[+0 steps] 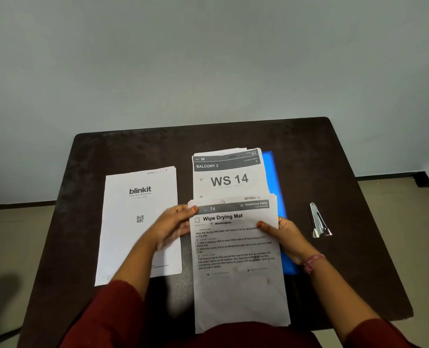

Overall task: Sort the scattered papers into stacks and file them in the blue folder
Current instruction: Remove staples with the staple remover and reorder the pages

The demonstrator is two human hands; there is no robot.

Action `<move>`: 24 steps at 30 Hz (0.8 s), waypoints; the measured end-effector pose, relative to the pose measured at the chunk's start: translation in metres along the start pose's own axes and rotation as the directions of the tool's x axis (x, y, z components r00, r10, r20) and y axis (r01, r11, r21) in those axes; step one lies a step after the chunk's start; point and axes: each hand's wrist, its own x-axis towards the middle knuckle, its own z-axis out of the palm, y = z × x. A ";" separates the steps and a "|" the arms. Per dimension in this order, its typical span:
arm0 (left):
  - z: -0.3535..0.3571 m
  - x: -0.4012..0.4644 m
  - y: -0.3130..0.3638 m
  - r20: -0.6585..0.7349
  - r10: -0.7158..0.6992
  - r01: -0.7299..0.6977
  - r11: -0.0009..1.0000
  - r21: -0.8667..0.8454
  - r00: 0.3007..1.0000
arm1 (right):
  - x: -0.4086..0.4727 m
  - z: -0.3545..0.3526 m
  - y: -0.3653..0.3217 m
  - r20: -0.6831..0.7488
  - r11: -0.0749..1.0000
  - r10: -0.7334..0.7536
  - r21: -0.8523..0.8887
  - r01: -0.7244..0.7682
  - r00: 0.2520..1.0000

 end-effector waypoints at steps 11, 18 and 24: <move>0.059 -0.058 -0.067 -0.301 0.083 -0.091 0.996 -0.013 0.950 | -0.021 0.026 0.016 -0.190 0.979 -0.114 -0.187 0.079 0.975; 0.070 -0.073 -0.032 -0.384 0.312 -0.262 0.948 0.179 0.869 | -0.042 0.048 -0.024 -0.183 0.939 -0.307 -0.217 0.266 0.934; 0.080 -0.096 0.025 -0.322 0.589 -0.523 0.807 0.274 0.741 | -0.057 0.063 -0.093 -0.120 0.848 -0.497 -0.276 0.452 0.859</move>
